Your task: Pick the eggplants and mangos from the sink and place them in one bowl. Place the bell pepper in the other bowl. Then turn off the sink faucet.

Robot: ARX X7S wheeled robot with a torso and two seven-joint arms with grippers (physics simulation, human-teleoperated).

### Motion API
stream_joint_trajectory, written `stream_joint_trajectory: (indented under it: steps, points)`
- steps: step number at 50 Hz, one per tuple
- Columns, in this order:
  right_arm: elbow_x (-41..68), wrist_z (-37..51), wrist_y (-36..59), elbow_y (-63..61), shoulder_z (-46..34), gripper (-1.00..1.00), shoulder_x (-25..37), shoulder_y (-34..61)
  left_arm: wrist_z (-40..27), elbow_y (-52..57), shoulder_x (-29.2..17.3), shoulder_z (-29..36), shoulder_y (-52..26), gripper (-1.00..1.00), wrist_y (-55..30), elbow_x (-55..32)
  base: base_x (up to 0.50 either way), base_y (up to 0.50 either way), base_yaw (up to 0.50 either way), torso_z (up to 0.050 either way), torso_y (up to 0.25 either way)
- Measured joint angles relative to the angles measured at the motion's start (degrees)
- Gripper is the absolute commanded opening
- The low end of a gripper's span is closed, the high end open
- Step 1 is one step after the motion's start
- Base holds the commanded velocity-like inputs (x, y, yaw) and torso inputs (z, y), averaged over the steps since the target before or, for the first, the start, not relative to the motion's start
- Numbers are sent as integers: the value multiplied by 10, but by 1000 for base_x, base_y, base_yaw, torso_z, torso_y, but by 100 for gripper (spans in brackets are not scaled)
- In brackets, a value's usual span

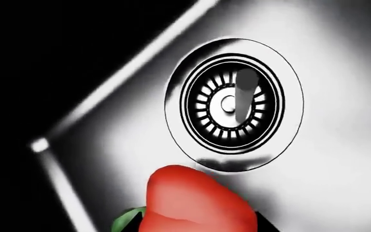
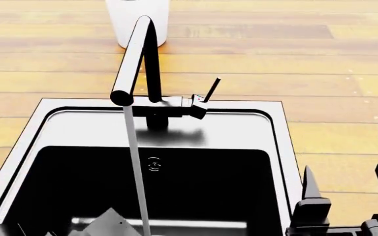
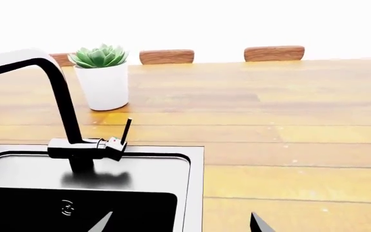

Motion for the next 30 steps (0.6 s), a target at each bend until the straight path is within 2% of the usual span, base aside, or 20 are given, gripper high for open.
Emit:
stream_joint_trajectory:
  steps: [16,30]
  points:
    - [11,4,17,0,-6,100,4,33,-78,214,-89,-104,-46,-100,-20,-115,0,0,0,0,0]
    - [23,8,43,1,-20,100,2,80,-103,357,-183,-204,-35,-100,53,-178,0,0,0,0,0]
